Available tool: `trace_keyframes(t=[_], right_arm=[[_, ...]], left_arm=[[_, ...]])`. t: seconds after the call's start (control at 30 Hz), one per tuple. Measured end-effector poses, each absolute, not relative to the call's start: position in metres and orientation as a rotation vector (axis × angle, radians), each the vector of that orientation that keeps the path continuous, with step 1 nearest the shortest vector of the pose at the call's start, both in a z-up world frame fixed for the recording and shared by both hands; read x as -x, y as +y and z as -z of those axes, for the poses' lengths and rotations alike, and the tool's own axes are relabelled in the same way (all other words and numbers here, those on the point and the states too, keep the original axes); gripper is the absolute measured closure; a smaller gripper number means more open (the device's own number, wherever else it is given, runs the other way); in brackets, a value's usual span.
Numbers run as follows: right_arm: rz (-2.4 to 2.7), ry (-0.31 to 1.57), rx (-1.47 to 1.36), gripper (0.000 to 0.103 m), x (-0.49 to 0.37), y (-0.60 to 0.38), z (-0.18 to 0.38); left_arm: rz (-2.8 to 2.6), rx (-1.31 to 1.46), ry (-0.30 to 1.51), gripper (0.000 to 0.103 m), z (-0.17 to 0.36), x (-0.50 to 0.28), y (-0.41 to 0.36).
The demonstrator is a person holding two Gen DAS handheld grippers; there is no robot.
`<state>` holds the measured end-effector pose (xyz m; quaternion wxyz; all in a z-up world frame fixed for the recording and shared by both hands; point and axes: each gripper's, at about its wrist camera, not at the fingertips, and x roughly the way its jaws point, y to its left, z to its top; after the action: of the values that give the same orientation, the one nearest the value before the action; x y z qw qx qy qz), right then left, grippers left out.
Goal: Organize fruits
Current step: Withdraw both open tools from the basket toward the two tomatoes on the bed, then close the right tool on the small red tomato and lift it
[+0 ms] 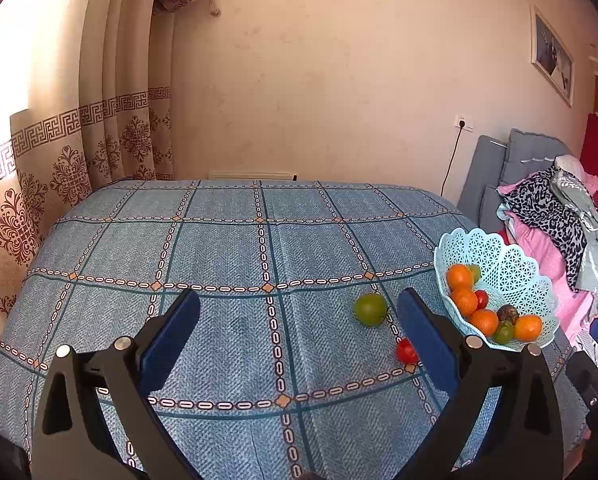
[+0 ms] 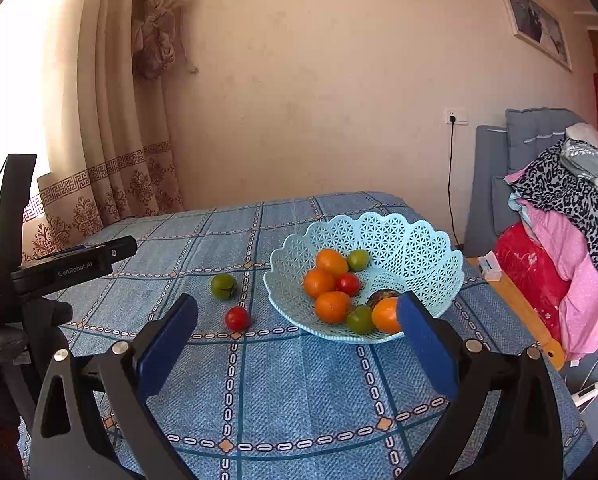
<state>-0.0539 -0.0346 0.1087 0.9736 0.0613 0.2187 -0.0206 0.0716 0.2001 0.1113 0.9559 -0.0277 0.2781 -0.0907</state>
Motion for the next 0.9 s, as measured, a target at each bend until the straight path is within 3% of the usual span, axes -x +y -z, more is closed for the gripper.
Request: trace_keyframes(t=[0.2, 0.37, 0.6, 0.67, 0.9], right_arm=[[-0.044, 0.504, -0.106, 0.008, 0.036, -0.005, -0.092], [-0.101, 0.584, -0.118, 0.027, 0.015, 0.01, -0.078], [-0.139, 0.663, -0.126, 0.038, -0.014, 0.023, -0.062], [-0.142, 0.691, -0.131, 0.047, -0.024, 0.025, -0.056], [-0.13, 0.761, -0.116, 0.047, -0.055, 0.028, -0.043]], left_arm=[[0.171, 0.046, 0.56, 0.003, -0.107, -0.07, 0.212], [0.167, 0.073, 0.561, 0.003, -0.105, -0.071, 0.225], [0.16, 0.106, 0.571, 0.003, -0.099, -0.074, 0.238], [0.159, 0.113, 0.576, 0.003, -0.097, -0.075, 0.24], [0.157, 0.127, 0.589, 0.003, -0.092, -0.078, 0.244]])
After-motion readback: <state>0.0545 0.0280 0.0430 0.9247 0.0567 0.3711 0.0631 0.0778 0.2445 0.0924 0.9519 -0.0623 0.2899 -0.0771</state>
